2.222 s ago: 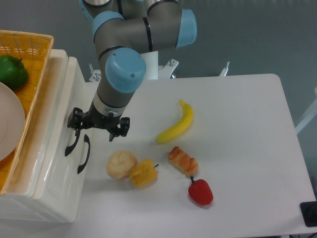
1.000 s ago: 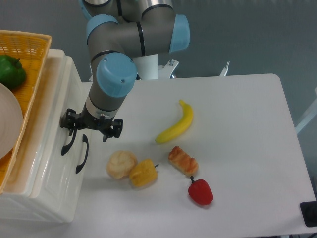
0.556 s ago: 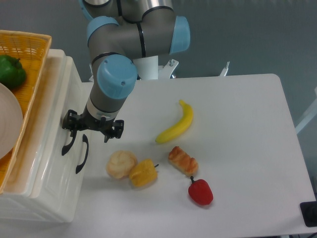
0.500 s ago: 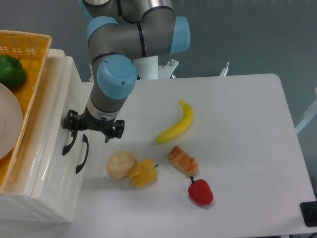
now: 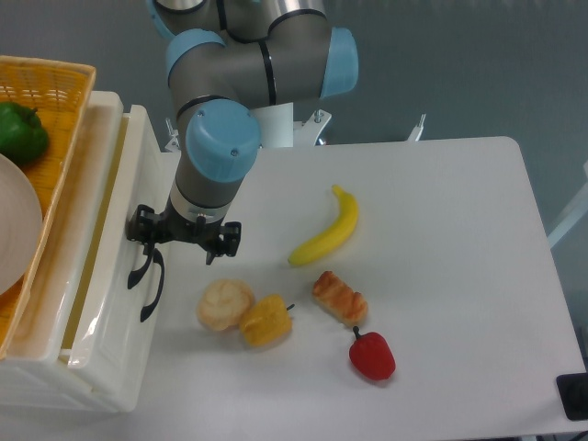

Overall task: Slide open the top white drawer
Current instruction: 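Pull the handle outward from the cabinet, sliding the drawer open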

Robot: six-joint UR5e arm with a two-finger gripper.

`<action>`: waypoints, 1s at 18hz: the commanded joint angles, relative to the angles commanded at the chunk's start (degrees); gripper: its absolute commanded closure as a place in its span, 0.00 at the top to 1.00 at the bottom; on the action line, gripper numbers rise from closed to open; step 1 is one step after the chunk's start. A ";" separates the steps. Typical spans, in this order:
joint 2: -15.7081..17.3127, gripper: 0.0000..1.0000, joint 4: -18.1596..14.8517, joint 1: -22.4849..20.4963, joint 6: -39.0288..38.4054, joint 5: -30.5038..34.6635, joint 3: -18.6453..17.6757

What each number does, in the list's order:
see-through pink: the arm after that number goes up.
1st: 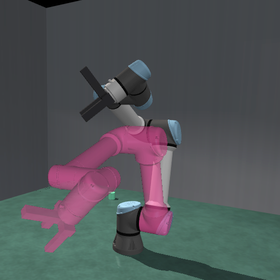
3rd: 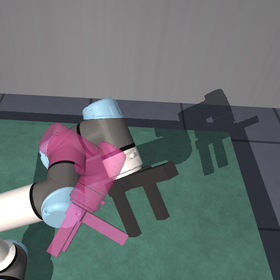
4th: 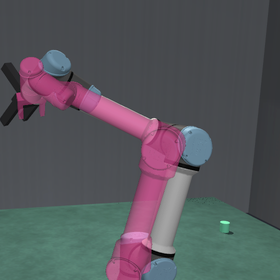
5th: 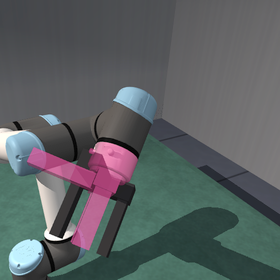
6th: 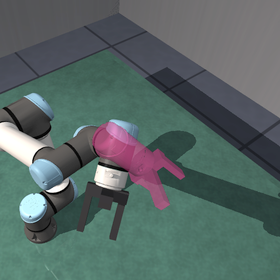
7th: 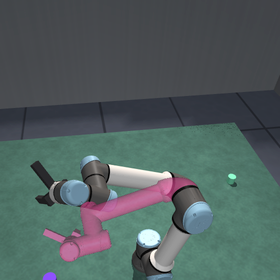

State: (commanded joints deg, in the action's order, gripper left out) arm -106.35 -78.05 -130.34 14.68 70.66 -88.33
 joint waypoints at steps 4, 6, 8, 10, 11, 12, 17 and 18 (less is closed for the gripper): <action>0.09 1.00 -0.09 -1.32 0.61 0.00 0.00; 0.18 1.00 -0.18 -1.93 1.23 0.00 0.00; 0.18 1.00 -0.18 -2.81 2.10 0.00 -0.09; 0.18 1.00 -0.18 -3.34 3.16 0.09 -0.09; 0.18 1.00 -0.18 -3.78 3.51 0.00 -0.09; 0.18 1.00 -0.18 -3.96 4.04 0.00 -0.09; 0.35 1.00 -0.26 -5.80 7.73 0.78 -0.09; 0.35 1.00 -0.26 -5.98 8.00 1.40 -0.09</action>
State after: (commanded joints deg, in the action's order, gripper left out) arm -106.00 -78.31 -136.32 22.67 72.06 -88.42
